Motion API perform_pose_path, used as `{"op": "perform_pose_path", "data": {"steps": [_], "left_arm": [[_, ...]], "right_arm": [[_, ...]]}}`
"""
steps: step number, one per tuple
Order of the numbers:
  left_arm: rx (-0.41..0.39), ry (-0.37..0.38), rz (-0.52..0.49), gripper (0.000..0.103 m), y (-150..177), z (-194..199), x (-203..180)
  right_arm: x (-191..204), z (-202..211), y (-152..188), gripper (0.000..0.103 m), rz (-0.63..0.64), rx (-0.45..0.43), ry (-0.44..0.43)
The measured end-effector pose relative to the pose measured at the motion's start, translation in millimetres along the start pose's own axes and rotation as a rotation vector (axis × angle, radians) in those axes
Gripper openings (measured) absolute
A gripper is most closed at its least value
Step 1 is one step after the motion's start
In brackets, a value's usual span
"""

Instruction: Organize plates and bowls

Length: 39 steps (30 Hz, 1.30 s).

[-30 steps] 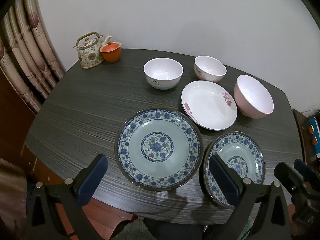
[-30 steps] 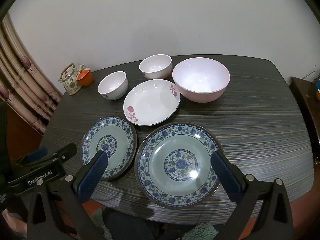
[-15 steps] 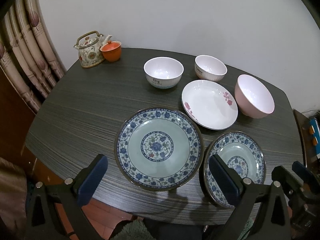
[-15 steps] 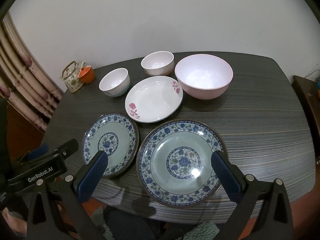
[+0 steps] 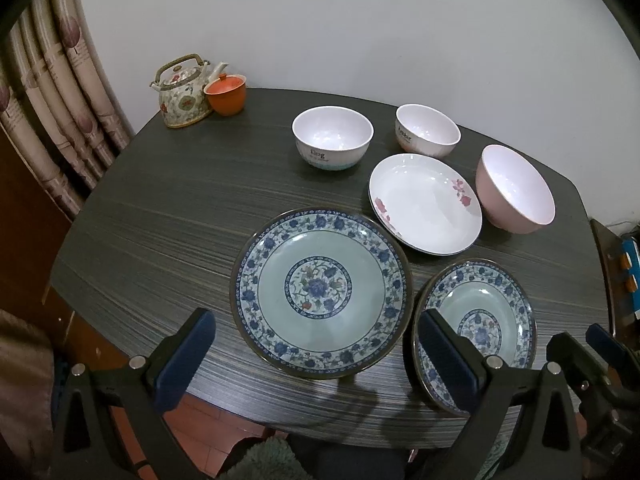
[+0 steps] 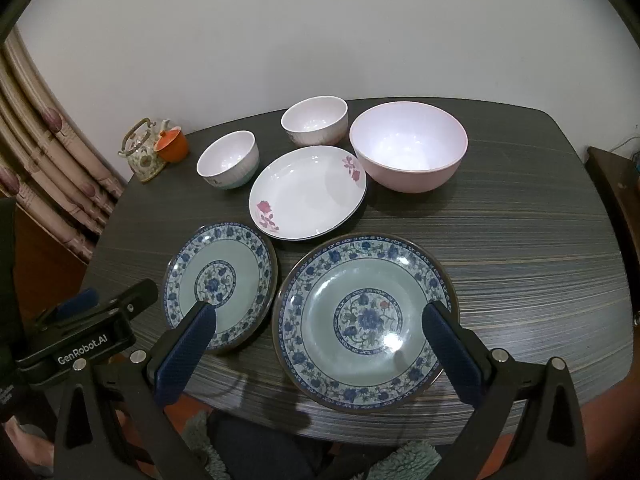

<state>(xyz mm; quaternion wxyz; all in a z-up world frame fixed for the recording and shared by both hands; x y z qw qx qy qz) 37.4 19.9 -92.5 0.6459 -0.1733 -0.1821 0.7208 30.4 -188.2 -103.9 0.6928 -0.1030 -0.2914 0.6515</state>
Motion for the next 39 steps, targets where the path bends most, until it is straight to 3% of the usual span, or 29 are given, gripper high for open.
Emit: {"op": "perform_pose_path", "data": {"steps": [7, 15, 39], "left_arm": [[0.010, 0.040, -0.021, 0.103, 1.3, -1.6, -6.8], [0.016, 0.025, -0.056, 0.103, 1.5, -5.8, -9.3], [0.017, 0.043, -0.026, 0.103, 0.5, -10.9, -3.9]], "right_arm": [[-0.8, -2.5, 0.2, 0.102, 0.000, 0.006, -0.001], [0.7, -4.8, 0.8, 0.102, 0.002, 0.016, -0.001], [2.3, -8.2, 0.7, 0.102, 0.000, 0.025, 0.002]]}}
Point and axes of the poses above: each gripper's, at about its wrist camera, not at the fingertips, and z roughly against the way its jaws point, x to its left, y to its underside, the point moved 6 cm from there along -z, roughly the way its jaws point
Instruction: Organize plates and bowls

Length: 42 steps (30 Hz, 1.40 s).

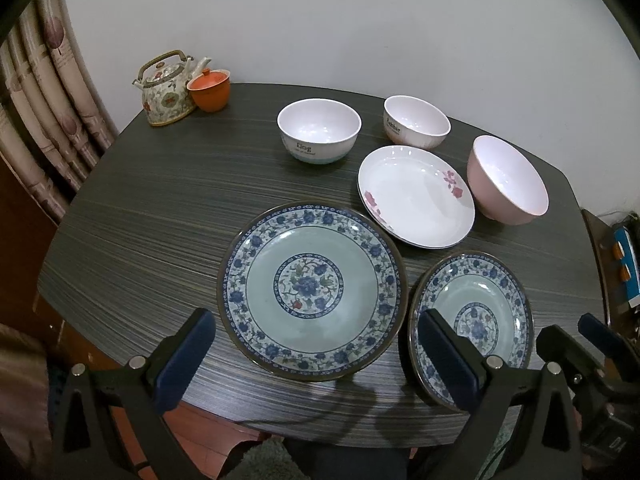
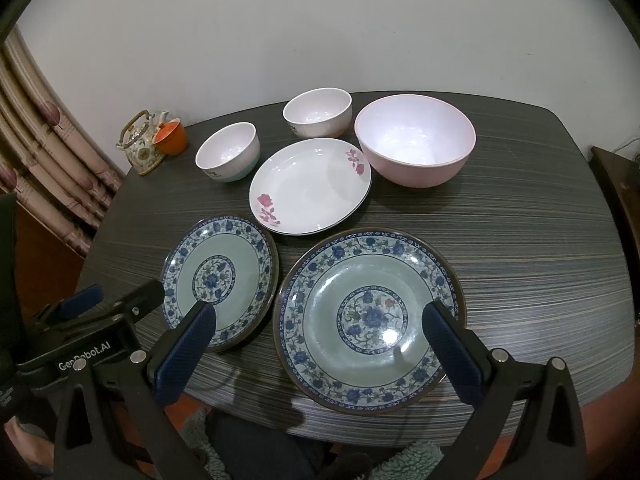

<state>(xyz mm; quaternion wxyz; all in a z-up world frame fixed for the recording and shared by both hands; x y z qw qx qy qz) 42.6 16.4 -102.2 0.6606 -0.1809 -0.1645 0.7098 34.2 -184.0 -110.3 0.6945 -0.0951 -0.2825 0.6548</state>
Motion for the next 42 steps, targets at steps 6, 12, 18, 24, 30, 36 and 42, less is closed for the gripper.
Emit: {"op": "perform_pose_path", "data": {"steps": [6, 12, 18, 24, 30, 36, 42], "left_arm": [[0.015, 0.008, 0.033, 0.103, -0.5, -5.3, 8.1], [0.039, 0.048, 0.091, 0.103, -0.9, -12.9, 23.6], [0.057, 0.061, 0.137, 0.103, -3.7, -23.5, 46.0], [0.145, 0.066, 0.239, 0.103, 3.9, -43.4, 77.8], [0.214, 0.032, 0.334, 0.103, 6.8, -58.7, 113.5], [0.255, 0.062, 0.429, 0.102, 8.1, -71.0, 136.7], [0.277, 0.133, 0.462, 0.093, 10.7, -78.8, 138.6]], "right_arm": [[1.2, 0.1, -0.5, 0.102, 0.004, 0.001, -0.003], [4.3, -1.3, -1.6, 0.102, 0.022, -0.003, -0.022], [11.7, -7.6, -6.3, 0.102, 0.038, 0.005, -0.076], [18.7, -24.2, -12.3, 0.099, 0.034, 0.042, -0.143], [25.7, -46.7, -17.2, 0.093, 0.040, 0.100, -0.185], [33.2, -68.4, -22.3, 0.083, 0.036, 0.159, -0.224], [36.8, -95.1, -29.5, 0.078, 0.000, 0.222, -0.259]]}}
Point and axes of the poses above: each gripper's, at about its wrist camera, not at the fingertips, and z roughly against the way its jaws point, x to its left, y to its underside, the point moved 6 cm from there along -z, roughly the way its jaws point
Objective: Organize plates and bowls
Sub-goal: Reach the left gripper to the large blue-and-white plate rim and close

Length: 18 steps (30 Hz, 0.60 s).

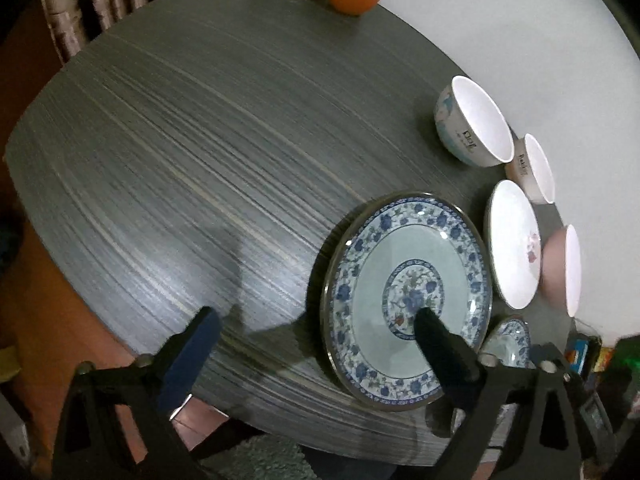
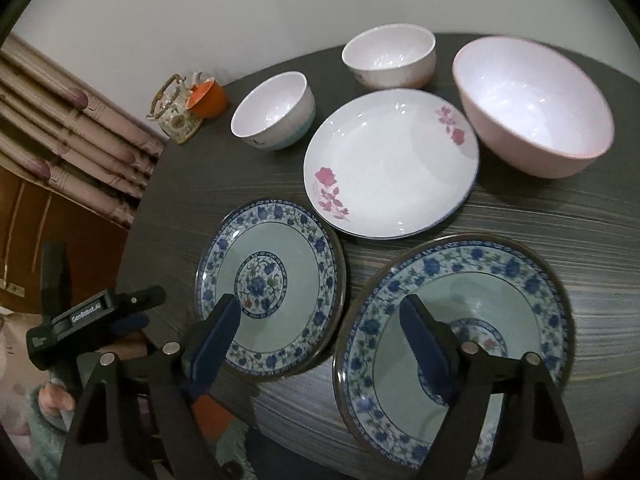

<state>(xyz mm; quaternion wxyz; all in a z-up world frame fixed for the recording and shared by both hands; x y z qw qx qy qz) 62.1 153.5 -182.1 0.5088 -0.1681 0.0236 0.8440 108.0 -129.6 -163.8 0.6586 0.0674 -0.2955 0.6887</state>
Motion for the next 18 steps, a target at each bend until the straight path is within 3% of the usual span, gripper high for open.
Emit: {"op": "perform_pose_path", "data": {"steps": [2, 4, 6, 7, 11, 13, 18], "left_arm": [[0.011, 0.024, 0.000, 0.088, -1.7, -2.2, -1.3], [0.017, 0.052, -0.006, 0.076, -3.6, -3.1, -3.3], [0.025, 0.069, -0.008, 0.074, -5.9, -5.1, -4.6], [0.026, 0.081, -0.008, 0.068, -7.3, -5.5, -5.1], [0.032, 0.107, -0.018, 0.061, -9.9, -7.0, -7.1], [0.037, 0.116, -0.022, 0.048, -11.3, -9.7, -7.8], [0.050, 0.130, -0.033, 0.037, -13.8, -17.0, -9.4]], "right_arm": [[-1.3, -7.1, -4.0, 0.076, -0.006, 0.017, -0.006], [-1.7, -15.4, -8.7, 0.075, -0.011, 0.034, -0.012], [-1.0, -22.4, -12.5, 0.074, -0.015, 0.049, -0.021], [-0.8, -25.5, -14.2, 0.072, -0.014, 0.054, -0.025], [-1.6, -43.8, -19.6, 0.062, -0.012, 0.091, -0.032], [-3.3, -52.8, -21.0, 0.059, -0.015, 0.111, -0.034], [-5.3, -71.4, -25.8, 0.052, -0.022, 0.145, -0.042]]}}
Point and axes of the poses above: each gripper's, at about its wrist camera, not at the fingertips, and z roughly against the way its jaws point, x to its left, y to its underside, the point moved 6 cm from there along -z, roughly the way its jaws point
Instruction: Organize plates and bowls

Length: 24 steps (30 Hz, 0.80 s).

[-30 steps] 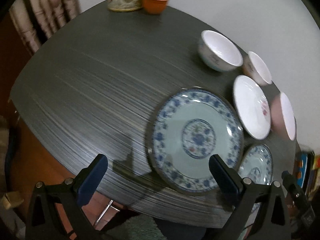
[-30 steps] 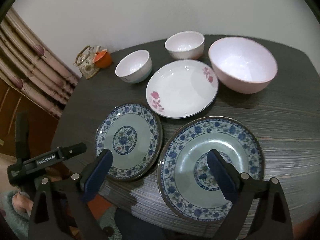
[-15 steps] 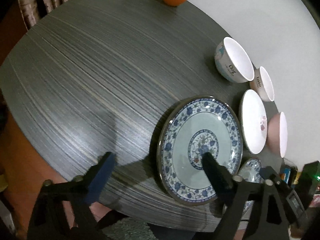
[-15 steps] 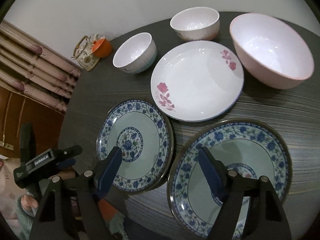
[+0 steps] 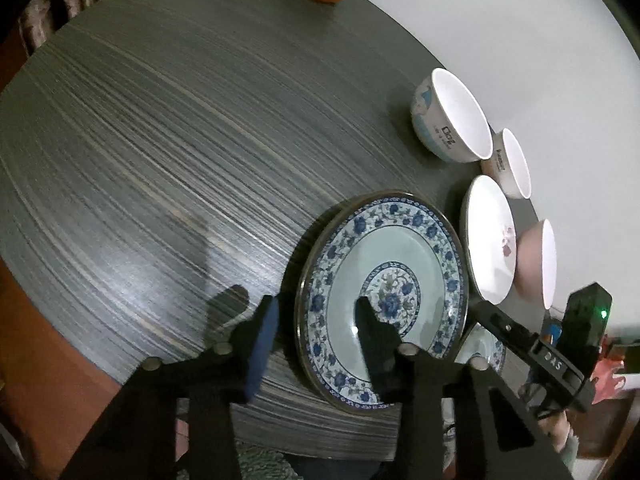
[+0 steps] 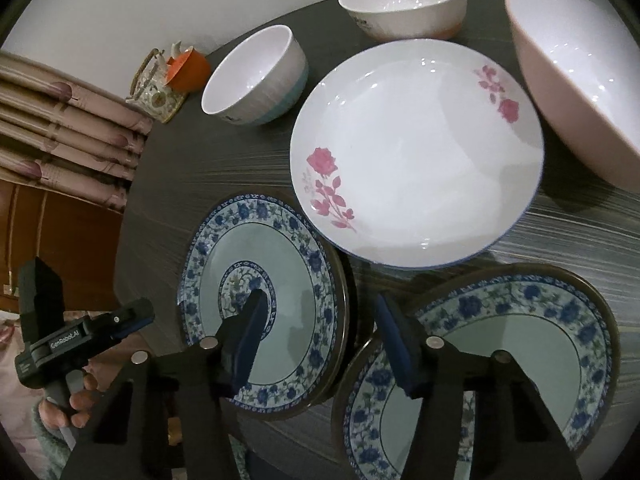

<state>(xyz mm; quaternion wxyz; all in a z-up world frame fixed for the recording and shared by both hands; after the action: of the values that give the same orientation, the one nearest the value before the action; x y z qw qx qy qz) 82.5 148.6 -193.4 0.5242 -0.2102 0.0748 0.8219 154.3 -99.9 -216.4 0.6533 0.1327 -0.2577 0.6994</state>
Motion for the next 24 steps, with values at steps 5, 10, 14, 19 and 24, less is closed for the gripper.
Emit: {"op": "perform_pose_path", "data": {"steps": [5, 10, 14, 19, 24], "left_arm": [[0.000, -0.011, -0.027, 0.037, 0.3, -5.7, -2.4], [0.012, -0.016, -0.031, 0.034, 0.2, -11.1, 0.2], [0.030, -0.020, -0.020, 0.029, 0.8, -19.4, 4.6], [0.039, -0.032, -0.016, 0.026, 2.1, -27.4, 7.8], [0.045, -0.042, -0.030, 0.023, 0.3, -34.8, 8.4]], "right_arm": [[0.8, -7.2, -5.7, 0.049, 0.009, 0.010, 0.000], [5.0, -16.8, -8.9, 0.047, 0.021, 0.022, -0.011], [0.5, -19.1, -8.2, 0.046, 0.016, 0.029, -0.017], [-2.1, -22.7, -7.6, 0.045, 0.016, 0.039, -0.021], [-0.5, -24.3, -8.4, 0.042, 0.025, 0.040, -0.025]]}}
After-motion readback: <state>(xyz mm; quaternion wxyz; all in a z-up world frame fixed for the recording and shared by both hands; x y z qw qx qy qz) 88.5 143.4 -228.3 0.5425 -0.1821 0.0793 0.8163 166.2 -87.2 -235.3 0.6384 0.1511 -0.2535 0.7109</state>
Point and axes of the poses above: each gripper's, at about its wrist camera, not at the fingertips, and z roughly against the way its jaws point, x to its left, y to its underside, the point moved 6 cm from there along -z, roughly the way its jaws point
